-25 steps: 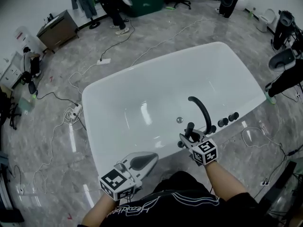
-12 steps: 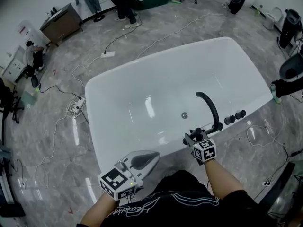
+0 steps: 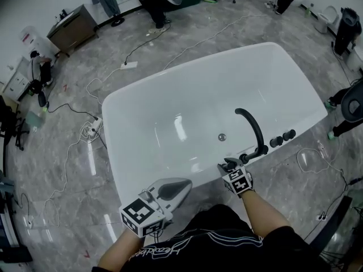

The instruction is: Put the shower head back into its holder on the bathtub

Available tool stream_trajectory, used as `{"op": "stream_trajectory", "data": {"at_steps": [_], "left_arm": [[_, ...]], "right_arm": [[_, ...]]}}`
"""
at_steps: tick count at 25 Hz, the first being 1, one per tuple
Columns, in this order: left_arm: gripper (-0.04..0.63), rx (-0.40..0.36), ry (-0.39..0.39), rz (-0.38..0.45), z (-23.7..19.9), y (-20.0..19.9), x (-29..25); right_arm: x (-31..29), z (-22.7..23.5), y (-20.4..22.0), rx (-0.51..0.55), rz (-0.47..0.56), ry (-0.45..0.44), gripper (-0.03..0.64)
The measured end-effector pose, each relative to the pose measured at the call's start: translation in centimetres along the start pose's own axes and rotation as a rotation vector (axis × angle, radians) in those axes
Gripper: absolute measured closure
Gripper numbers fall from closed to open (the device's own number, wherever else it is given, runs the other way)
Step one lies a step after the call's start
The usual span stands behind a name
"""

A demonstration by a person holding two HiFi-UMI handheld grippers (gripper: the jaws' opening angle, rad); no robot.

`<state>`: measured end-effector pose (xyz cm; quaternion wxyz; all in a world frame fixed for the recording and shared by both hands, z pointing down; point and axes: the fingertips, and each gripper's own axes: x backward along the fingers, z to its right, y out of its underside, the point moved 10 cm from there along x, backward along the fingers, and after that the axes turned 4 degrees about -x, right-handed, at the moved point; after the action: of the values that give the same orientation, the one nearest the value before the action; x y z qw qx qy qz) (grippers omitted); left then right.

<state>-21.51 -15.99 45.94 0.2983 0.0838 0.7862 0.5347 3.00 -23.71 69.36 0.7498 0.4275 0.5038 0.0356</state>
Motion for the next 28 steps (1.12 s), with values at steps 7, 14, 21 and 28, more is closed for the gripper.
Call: {"op": "stream_trajectory", "data": {"at_steps": [7,14,21,28], "left_arm": [[0.591,-0.015,0.04,0.01,0.2,-0.4,-0.4],[0.591,-0.051,0.109,0.061,2.8,-3.8,-1.1],[0.591,-0.126,0.144,0.097,8.4,-7.5,-1.3],[0.591,-0.161,0.172,0.111,16.7,-7.2,0.7]], "right_arm": [[3.7,0.4,-1.0,-0.038,0.004,0.053,0.423],[16.2,-0.7,-3.7,-0.053,0.142,0.019,0.422],[29.1,-5.0,-10.3,-0.01,0.441,-0.163,0.559],[38.1,-11.1,-8.3,0.035,0.563,-0.351,0.595]]}}
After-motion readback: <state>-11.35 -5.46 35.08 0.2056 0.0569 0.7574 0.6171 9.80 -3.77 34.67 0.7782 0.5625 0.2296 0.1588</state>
